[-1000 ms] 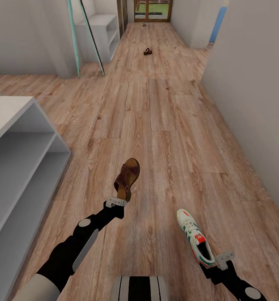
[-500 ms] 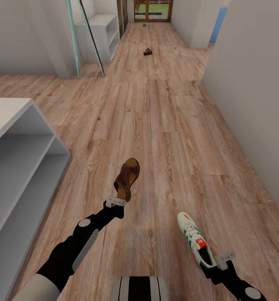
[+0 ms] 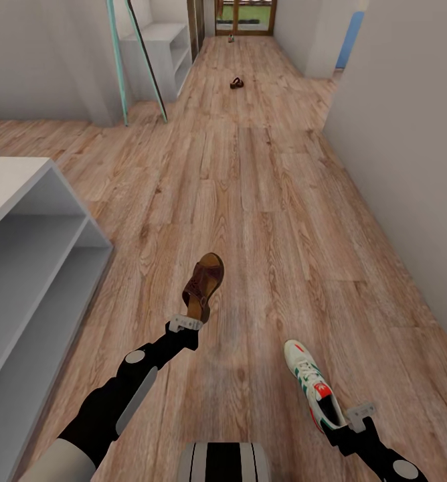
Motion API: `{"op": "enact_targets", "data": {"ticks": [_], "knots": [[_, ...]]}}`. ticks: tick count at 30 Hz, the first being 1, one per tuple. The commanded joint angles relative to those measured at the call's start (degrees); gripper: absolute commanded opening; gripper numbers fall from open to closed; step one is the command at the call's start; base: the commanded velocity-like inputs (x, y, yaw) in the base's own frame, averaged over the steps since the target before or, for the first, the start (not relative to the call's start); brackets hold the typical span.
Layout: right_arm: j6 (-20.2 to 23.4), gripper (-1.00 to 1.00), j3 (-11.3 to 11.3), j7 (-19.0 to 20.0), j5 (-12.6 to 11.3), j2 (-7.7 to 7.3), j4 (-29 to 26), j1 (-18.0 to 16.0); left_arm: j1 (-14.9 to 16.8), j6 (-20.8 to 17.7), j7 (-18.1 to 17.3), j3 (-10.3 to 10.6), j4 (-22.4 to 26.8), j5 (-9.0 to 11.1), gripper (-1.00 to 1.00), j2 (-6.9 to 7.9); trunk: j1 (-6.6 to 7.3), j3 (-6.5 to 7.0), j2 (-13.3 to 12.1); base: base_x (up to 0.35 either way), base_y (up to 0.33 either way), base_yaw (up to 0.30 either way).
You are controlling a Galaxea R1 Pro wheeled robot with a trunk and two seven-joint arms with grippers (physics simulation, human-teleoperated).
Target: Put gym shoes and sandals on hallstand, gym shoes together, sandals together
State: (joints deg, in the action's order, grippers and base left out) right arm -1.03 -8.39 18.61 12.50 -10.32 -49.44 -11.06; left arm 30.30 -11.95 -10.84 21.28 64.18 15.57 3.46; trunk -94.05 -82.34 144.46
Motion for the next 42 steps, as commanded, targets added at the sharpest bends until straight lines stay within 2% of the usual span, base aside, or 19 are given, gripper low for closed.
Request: {"op": "enact_targets", "data": {"ticks": [1,20,37,42], "knots": [[-0.1,1.00,-0.2,0.4,0.6,0.04,0.0,0.0,0.0,-0.4,-0.1,0.1,0.1,0.4,-1.00,0.05,0.01,-0.04,0.0,0.042,0.000,0.000],[-0.1,1.00,-0.4,0.5,0.5,-0.13,-0.2,0.0,0.0,-0.4,-0.1,0.0,0.6,0.4,-1.00,0.13,0.01,-0.05,0.0,0.011,0.000,0.000],[-0.1,1.00,-0.4,0.4,0.5,-0.23,-0.3,0.0,-0.1,-0.5,-0.1,-0.1,0.7,0.4,-1.00,0.14,-0.43,-5.07,0.2,0.000,0.000,0.000],[-0.1,1.00,-0.4,0.4,0.5,-0.23,-0.3,0.0,-0.1,-0.5,-0.1,-0.1,0.7,0.4,-1.00,0.14,-0.43,-5.46,0.2,0.000,0.000,0.000]]}}
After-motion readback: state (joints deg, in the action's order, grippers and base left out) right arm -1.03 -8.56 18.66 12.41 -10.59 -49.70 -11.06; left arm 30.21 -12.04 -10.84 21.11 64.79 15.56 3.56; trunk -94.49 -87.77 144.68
